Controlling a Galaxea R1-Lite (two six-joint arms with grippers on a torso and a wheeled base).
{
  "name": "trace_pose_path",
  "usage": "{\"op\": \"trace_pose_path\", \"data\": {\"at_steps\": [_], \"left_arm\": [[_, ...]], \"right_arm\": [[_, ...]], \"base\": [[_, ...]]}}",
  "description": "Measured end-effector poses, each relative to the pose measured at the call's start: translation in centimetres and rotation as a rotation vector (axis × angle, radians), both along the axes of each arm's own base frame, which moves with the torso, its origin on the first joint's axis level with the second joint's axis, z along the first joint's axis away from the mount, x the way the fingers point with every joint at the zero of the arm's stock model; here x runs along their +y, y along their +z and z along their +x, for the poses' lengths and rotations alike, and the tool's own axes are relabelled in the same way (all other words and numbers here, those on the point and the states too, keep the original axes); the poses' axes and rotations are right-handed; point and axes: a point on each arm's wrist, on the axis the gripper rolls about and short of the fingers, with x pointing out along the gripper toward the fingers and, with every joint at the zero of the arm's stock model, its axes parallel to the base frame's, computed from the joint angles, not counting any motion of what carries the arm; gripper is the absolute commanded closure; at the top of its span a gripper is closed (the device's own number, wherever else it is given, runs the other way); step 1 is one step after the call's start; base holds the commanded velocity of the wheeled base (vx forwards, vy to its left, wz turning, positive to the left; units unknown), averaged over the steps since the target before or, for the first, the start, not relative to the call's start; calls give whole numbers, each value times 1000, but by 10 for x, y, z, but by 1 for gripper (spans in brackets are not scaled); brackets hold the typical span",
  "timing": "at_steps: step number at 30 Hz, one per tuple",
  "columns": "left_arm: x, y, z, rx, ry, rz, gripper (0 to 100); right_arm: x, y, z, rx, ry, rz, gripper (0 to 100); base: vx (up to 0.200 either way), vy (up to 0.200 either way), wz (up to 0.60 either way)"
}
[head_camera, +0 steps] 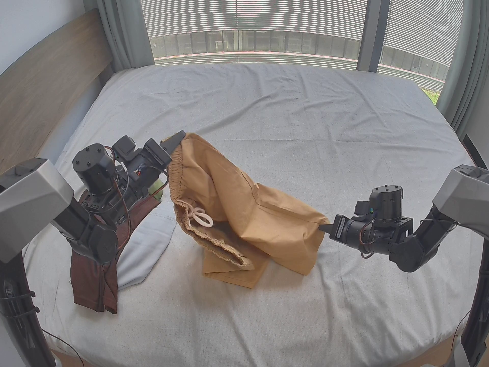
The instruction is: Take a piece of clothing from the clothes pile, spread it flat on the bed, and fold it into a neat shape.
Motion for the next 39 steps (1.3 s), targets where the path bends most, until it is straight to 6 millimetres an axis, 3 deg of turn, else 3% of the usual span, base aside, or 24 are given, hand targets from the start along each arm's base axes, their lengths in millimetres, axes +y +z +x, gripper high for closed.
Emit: {"op": "trace_pose_path", "data": {"at_steps": [11, 12, 26, 39], "left_arm": [[2, -34, 12, 26, 24, 59, 100], [3, -35, 12, 27, 25, 60, 100], [0, -31, 11, 17, 17, 56, 100], [2, -29, 11, 11, 21, 56, 100]], "right_arm": [[-12, -22, 15, -45, 45, 31, 100], [-12, -24, 15, -40, 46, 31, 0], [3, -28, 9, -86, 92, 52, 0], [16, -4, -11, -121, 142, 65, 0]], "base": [[0, 0, 0], [0, 0, 0], [0, 0, 0], [0, 0, 0]]}}
